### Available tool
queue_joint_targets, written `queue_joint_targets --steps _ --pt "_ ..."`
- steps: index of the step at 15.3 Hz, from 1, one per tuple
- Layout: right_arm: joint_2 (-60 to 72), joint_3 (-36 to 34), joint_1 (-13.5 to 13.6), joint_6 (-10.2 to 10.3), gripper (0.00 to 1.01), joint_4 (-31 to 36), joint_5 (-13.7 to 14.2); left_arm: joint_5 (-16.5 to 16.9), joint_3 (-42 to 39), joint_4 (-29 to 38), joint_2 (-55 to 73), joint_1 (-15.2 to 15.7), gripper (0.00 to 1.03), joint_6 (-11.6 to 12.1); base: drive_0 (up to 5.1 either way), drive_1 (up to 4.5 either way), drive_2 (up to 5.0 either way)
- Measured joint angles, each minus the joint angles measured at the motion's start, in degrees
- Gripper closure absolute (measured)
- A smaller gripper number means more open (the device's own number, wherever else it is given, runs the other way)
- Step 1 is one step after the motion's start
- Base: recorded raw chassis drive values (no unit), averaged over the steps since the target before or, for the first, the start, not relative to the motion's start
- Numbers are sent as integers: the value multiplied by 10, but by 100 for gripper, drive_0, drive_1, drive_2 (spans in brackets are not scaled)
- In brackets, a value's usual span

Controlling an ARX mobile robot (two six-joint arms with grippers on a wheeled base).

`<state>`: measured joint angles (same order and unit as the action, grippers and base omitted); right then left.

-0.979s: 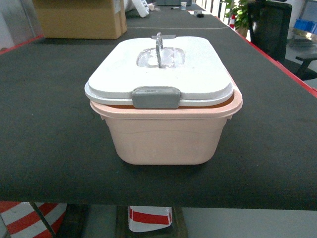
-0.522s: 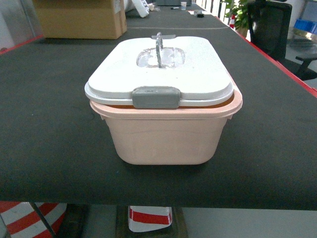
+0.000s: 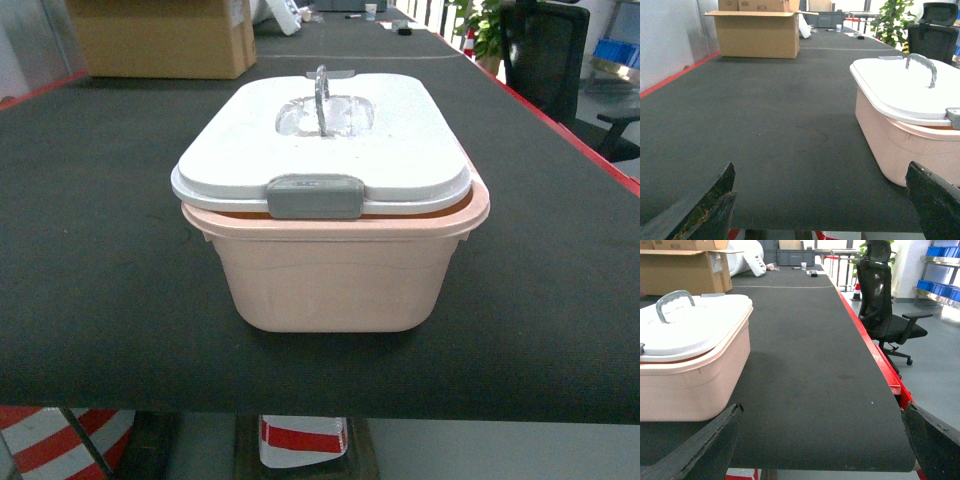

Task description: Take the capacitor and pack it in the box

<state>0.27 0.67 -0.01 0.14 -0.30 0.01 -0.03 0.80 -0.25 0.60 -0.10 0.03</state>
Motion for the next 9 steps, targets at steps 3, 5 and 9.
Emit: queue_joint_targets --steps 3,5,9 --pt "0 0 0 0 3 0 0 0 0 0 0 0 5 0 0 0 0" --pt "0 0 0 0 3 0 0 0 0 0 0 0 5 0 0 0 0" --pt "0 0 0 0 3 0 0 0 0 0 0 0 5 0 0 0 0"
